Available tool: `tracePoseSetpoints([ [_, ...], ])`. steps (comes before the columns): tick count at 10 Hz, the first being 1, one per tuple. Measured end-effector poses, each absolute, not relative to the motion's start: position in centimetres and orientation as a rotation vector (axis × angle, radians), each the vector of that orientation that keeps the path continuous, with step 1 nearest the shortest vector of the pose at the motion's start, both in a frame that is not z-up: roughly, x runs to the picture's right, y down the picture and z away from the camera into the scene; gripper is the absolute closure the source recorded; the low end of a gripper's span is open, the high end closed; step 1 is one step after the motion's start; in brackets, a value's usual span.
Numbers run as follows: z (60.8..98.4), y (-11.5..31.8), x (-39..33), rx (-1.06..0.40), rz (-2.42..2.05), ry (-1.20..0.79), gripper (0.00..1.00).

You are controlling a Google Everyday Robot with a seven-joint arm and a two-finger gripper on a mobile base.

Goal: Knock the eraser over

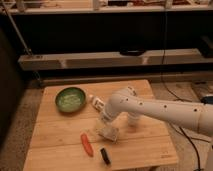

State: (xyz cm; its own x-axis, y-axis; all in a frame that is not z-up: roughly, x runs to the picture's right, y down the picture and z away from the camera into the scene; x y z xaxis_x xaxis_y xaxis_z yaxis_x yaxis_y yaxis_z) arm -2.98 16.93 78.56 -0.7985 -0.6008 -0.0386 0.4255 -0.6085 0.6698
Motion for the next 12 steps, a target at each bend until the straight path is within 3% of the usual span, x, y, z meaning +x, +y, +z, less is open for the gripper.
tracePoseSetpoints([
  [5, 78.4, 16.9, -3.0, 0.349, -2.369, -0.893, 0.34],
  [12, 75.3, 15.8, -3.3, 0.342, -2.367, -0.887, 0.34],
])
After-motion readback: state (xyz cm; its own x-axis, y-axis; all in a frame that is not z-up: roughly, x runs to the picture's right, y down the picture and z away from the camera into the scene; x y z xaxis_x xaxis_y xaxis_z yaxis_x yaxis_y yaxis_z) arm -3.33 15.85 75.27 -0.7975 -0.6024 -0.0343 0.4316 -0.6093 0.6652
